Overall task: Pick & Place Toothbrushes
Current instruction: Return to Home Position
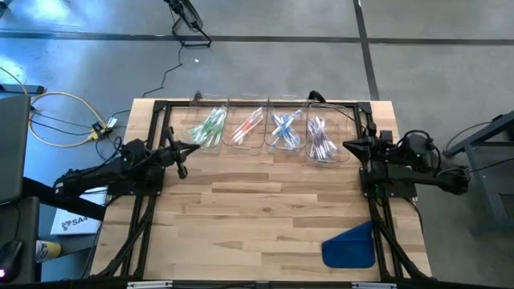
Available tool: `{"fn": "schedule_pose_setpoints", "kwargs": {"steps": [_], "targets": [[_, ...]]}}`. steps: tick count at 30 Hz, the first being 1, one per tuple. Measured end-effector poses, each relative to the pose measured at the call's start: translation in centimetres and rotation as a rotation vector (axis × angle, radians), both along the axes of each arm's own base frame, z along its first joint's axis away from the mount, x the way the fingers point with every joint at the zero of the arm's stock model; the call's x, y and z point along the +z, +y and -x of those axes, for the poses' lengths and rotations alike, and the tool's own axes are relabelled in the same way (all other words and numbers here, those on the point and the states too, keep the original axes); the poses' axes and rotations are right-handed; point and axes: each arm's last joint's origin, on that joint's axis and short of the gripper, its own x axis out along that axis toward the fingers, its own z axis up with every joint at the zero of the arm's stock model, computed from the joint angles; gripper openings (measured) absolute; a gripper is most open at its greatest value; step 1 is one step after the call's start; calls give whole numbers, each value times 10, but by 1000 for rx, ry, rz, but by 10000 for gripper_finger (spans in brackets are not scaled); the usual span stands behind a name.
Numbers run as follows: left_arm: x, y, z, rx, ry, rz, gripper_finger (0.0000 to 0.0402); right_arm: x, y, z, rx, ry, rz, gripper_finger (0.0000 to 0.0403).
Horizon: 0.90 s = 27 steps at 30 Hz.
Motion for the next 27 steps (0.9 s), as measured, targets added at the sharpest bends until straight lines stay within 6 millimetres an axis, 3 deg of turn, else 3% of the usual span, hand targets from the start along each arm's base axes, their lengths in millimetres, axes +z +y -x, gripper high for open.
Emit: {"fn": "schedule_pose_setpoints", "kwargs": {"steps": [19, 27], "targets": [[-22, 1, -3, 9, 157, 14, 1, -3, -1, -3, -13, -2, 0, 12], [-22, 2, -3, 50, 149, 42, 1, -28, -2, -20, 13, -69, 71, 12]]}}
